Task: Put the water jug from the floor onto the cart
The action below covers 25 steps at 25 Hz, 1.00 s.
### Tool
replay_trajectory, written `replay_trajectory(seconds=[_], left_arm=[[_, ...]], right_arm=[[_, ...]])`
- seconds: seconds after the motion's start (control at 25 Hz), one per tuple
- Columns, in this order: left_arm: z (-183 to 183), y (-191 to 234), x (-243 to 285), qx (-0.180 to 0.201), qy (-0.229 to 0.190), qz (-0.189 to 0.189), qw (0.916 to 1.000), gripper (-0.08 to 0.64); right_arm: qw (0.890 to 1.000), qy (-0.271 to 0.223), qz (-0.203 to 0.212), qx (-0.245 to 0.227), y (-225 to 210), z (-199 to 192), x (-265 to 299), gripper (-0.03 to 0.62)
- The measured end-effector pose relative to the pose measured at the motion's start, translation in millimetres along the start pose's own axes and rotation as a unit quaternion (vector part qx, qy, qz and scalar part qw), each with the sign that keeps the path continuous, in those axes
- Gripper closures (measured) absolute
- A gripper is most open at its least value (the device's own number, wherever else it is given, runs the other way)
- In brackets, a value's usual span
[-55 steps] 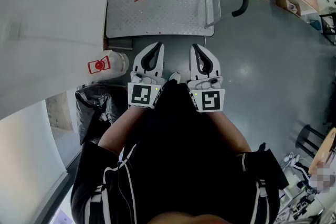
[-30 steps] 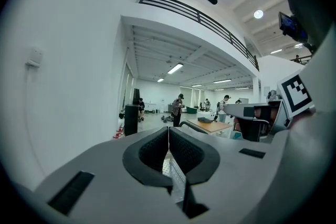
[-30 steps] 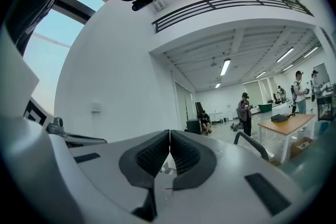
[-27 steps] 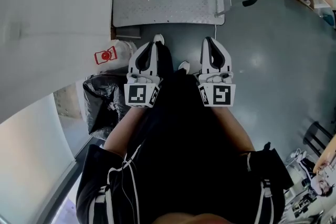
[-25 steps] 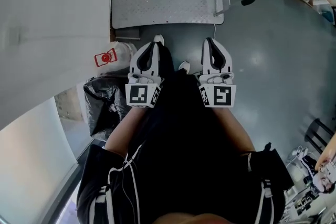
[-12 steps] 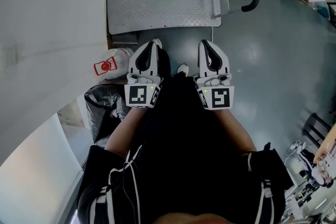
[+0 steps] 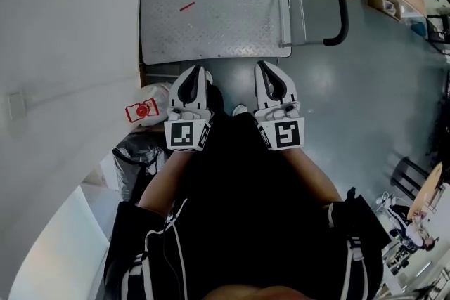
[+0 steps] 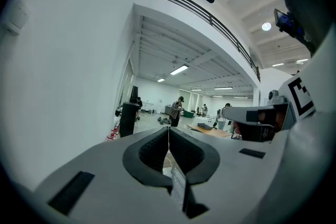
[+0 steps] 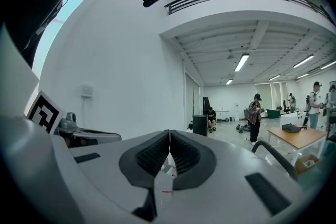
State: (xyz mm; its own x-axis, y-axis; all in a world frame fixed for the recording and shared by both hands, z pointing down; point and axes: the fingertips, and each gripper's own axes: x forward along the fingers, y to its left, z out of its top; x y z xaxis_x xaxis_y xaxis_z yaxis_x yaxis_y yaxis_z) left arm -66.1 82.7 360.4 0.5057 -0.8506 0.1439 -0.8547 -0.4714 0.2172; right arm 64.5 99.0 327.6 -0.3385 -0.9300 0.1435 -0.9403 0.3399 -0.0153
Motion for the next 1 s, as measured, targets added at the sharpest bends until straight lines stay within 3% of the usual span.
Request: replay_trajectory(seconds=[0.4, 0.6, 1.0], left_arm=[[12, 85, 33, -0.004, 0.001, -0.004, 1.0, 0.54], [8, 119, 41, 0.003, 0.015, 0.018, 0.9997, 0.54], [-1, 135, 53, 0.0, 0.031, 0.051, 0.9982, 0.54]], right_arm=[[1.0, 0.012, -0.004, -0.002, 22, 6, 84, 0.574], [1.0, 0.021, 0.009, -0.005, 22, 4, 107, 0.574], [0.998, 0.018, 0.064, -0.011, 27, 5, 144, 0.574]])
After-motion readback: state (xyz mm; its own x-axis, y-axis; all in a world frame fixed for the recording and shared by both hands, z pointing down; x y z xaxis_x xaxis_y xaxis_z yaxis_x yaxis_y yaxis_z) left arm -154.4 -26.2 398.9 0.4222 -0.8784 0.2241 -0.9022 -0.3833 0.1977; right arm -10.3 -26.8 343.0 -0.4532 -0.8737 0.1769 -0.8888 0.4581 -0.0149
